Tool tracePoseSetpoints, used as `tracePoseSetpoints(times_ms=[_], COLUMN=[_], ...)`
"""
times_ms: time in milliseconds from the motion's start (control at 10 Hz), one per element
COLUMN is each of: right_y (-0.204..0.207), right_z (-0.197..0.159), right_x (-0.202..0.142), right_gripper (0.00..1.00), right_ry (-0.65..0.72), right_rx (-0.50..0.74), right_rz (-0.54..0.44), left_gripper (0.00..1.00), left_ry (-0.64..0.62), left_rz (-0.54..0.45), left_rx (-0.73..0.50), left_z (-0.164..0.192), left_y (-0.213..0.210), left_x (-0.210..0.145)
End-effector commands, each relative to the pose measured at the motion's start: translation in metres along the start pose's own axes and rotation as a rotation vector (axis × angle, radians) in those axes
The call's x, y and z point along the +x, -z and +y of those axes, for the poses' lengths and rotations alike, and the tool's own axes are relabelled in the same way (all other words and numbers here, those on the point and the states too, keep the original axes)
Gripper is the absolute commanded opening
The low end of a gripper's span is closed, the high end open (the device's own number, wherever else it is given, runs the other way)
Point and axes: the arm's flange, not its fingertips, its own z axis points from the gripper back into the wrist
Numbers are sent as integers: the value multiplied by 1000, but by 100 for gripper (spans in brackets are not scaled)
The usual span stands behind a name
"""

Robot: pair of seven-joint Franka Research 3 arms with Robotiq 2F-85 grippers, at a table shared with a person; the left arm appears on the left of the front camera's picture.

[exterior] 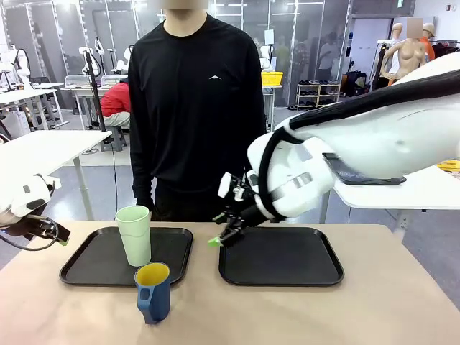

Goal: Sort and store the cups by type.
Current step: Pick up the Handle plastic cup and place it into the empty Flat Tray.

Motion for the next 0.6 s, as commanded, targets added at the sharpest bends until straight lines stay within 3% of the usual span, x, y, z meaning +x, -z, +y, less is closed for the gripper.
tracePoseSetpoints(times_ms=[0, 300, 500], right_y=[-49, -110, -129], right_z=[30, 64, 77], right_x=[-1, -9, -16], right_gripper=[100, 100, 100], right_ry=[54, 103, 166], right_rx=[-25, -91, -124], right_rz=[169, 350, 472], left_gripper=[100, 100, 100], left_ry=[-3, -3, -3], left_rz=[0, 0, 0], left_rx=[1, 1, 1], left_z=[2, 2, 2], left_y=[0, 0, 0], left_x=[0, 0, 0])
